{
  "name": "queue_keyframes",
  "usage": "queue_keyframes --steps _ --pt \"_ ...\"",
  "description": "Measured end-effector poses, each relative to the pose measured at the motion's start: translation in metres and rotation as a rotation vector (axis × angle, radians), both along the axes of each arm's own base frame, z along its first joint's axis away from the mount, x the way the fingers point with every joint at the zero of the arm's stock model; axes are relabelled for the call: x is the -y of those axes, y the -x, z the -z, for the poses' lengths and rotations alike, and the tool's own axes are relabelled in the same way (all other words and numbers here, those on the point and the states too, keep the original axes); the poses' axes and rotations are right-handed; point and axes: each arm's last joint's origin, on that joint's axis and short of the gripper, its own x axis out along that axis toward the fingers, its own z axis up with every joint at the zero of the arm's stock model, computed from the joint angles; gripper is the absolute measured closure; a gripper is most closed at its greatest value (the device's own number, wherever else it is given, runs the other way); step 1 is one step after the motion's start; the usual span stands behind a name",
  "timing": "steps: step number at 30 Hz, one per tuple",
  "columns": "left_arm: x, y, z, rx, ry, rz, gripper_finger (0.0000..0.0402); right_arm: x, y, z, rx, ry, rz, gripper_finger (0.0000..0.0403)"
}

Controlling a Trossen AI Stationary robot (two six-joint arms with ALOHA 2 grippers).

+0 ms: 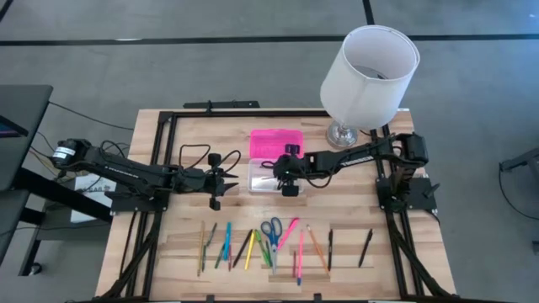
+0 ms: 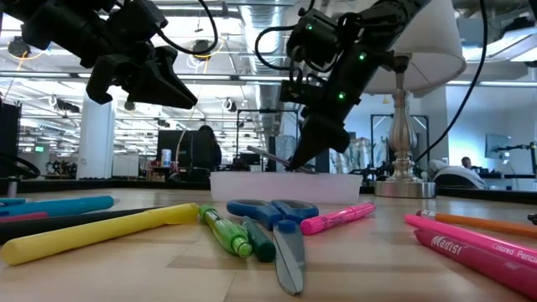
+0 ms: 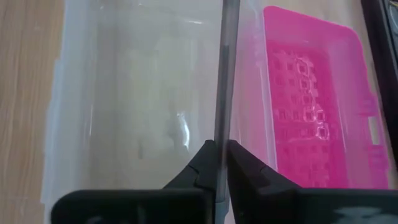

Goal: Pick & place school supplies into a supply box
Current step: Put the gray pen into the supply box, then put the yellow pencil into the supply box

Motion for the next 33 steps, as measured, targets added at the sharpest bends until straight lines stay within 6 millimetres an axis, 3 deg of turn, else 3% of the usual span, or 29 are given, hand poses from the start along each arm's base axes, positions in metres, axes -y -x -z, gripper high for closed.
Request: queue_keyframes --steps 12,21,28,33 --pt "0.0 0.0 0.0 0.0 0.0 0.0 0.0306 0.005 0.0 -0.001 0.016 0.011 0.038 0.0345" --pt "0.0 0.0 0.0 0.0 0.0 0.0 0.0306 0.005 0.0 -0.003 0.016 0.026 0.031 0.0331" --pt "0.0 0.001 0.002 -0.016 0.016 -0.01 0.0306 -0.017 0.017 -0.039 0.049 0.006 0.0 0.0331" --pt "0.0 0.001 0.003 -0.014 0.064 -0.033 0.0306 -0.045 0.046 -0.062 -0.007 -0.044 -0.014 0.0331"
